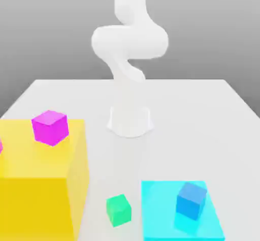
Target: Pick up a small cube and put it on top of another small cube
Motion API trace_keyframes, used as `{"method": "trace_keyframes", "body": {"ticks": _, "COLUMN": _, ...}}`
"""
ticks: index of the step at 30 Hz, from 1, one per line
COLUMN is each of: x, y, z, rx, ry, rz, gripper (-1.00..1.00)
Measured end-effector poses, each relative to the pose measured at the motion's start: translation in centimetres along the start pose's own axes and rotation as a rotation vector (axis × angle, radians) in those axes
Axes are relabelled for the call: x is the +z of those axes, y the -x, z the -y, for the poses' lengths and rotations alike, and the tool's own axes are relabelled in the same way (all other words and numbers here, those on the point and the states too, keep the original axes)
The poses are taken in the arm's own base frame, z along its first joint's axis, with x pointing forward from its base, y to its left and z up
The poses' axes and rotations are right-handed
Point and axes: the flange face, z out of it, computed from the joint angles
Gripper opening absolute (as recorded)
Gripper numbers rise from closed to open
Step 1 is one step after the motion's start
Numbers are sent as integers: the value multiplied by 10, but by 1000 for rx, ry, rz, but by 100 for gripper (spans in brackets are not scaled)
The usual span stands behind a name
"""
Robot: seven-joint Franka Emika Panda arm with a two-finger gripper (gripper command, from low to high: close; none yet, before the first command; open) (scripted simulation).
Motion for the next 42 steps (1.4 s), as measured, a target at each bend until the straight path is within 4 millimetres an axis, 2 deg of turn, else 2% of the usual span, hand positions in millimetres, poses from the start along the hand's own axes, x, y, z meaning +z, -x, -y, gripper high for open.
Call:
{"method": "trace_keyframes", "body": {"ticks": 5, "x": 111, "y": 11, "z": -22, "rx": 214, "ry": 147, "rz": 64, "gripper": 0}}
{"method": "trace_keyframes", "body": {"ticks": 11, "x": 226, "y": 41, "z": -73, "rx": 462, "ry": 327, "rz": 113, "gripper": 0}}
{"method": "trace_keyframes", "body": {"ticks": 16, "x": 304, "y": 79, "z": -131, "rx": 666, "ry": 485, "rz": 135, "gripper": 0}}
{"method": "trace_keyframes", "body": {"ticks": 21, "x": 362, "y": 127, "z": -198, "rx": 870, "ry": 652, "rz": 138, "gripper": 0}}
{"method": "trace_keyframes", "body": {"ticks": 24, "x": 388, "y": 156, "z": -232, "rx": 956, "ry": 728, "rz": 135, "gripper": 0}}
{"method": "trace_keyframes", "body": {"ticks": 28, "x": 421, "y": 177, "z": -257, "rx": 972, "ry": 741, "rz": 134, "gripper": 0}}
{"method": "trace_keyframes", "body": {"ticks": 29, "x": 429, "y": 182, "z": -263, "rx": 972, "ry": 742, "rz": 134, "gripper": -100}}
{"method": "trace_keyframes", "body": {"ticks": 36, "x": 431, "y": 183, "z": -265, "rx": 972, "ry": 740, "rz": 133, "gripper": -100}}
{"method": "trace_keyframes", "body": {"ticks": 42, "x": 391, "y": 158, "z": -238, "rx": 968, "ry": 743, "rz": 134, "gripper": -100}}
